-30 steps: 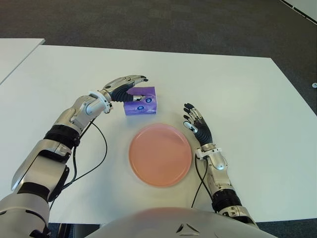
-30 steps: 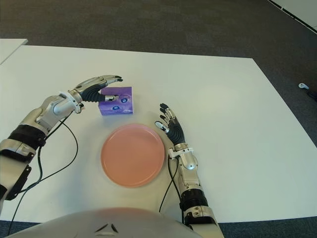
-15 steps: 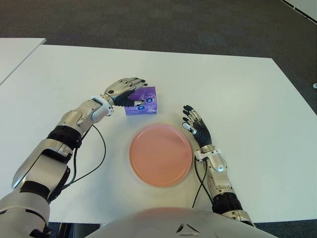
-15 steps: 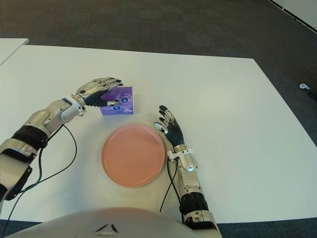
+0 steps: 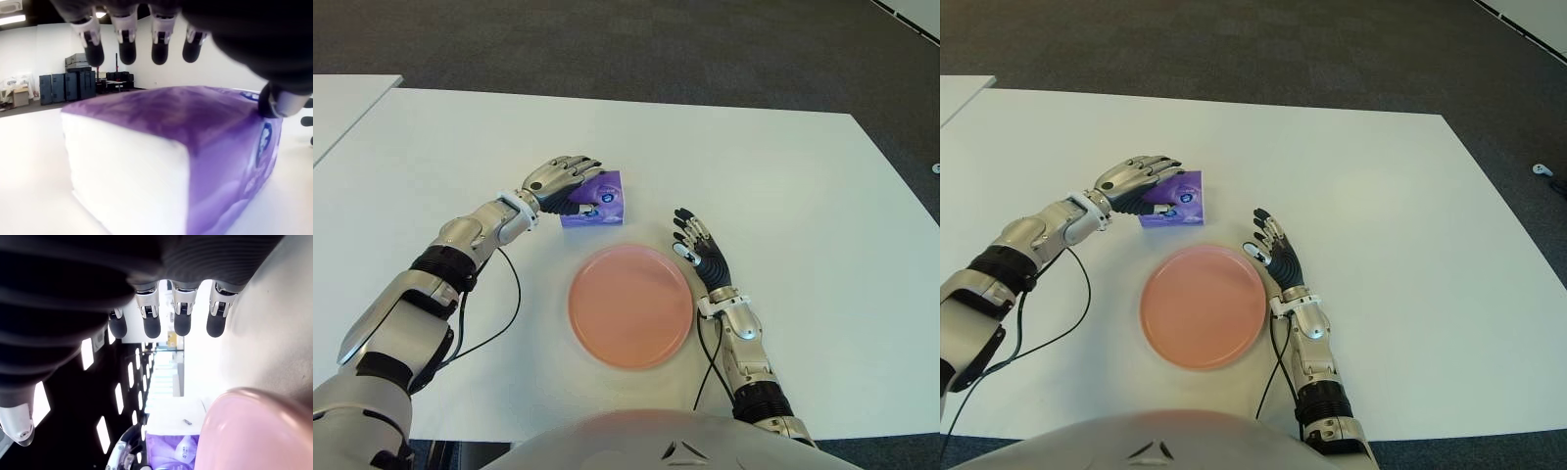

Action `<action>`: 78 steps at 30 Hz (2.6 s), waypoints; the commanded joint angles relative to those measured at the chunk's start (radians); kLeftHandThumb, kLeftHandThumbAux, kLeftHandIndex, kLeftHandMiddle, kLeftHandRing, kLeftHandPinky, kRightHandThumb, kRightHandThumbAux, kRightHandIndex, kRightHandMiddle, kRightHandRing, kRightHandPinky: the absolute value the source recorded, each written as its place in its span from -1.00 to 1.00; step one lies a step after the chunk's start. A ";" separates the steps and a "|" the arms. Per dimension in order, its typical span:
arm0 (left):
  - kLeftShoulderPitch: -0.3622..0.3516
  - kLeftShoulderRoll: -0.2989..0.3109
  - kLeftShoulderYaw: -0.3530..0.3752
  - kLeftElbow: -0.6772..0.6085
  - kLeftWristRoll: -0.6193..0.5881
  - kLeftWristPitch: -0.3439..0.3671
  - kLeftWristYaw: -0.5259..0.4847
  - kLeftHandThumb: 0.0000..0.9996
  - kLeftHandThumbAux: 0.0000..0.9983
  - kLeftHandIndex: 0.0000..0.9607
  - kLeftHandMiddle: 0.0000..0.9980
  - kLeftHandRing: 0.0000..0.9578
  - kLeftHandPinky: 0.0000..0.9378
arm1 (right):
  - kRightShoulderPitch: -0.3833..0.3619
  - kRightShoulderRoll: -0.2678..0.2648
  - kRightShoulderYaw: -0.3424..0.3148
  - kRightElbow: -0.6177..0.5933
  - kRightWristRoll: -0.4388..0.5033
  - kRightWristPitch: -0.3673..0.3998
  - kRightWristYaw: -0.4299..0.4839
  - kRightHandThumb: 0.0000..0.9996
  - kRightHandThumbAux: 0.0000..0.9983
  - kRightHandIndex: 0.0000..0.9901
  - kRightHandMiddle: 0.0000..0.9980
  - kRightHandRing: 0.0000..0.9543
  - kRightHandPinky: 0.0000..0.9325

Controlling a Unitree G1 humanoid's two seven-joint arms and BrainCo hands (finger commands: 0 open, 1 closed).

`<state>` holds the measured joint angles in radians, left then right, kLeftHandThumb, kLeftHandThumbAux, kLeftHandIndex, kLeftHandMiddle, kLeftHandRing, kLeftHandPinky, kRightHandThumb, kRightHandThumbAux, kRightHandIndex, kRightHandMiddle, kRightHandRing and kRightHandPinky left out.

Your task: Put the tissue paper into the plate.

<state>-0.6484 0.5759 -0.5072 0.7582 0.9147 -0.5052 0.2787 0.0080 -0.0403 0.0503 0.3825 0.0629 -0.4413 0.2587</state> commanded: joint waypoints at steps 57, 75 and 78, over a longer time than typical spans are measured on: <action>0.022 0.023 0.000 -0.017 -0.148 -0.081 -0.195 -0.70 -0.41 -1.00 -1.00 -1.00 -1.00 | 0.071 -0.017 0.037 0.071 -0.037 -0.091 0.006 -1.00 0.06 -1.00 -1.00 -1.00 -1.00; 0.071 0.027 0.004 -0.071 -0.151 -0.080 -0.272 -0.77 -0.46 -1.00 -1.00 -1.00 -1.00 | 0.095 -0.017 0.051 0.014 -0.019 -0.016 0.021 -1.00 0.09 -1.00 -1.00 -1.00 -1.00; 0.070 0.010 -0.018 -0.037 -0.123 -0.071 -0.252 -0.77 -0.45 -1.00 -1.00 -1.00 -1.00 | 0.102 -0.016 0.052 -0.004 -0.018 0.009 0.019 -1.00 0.10 -1.00 -1.00 -1.00 -1.00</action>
<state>-0.6025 0.6055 -0.4948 0.6873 0.7580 -0.5883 0.0228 0.0519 -0.0575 0.0971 0.3547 0.0430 -0.4955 0.2760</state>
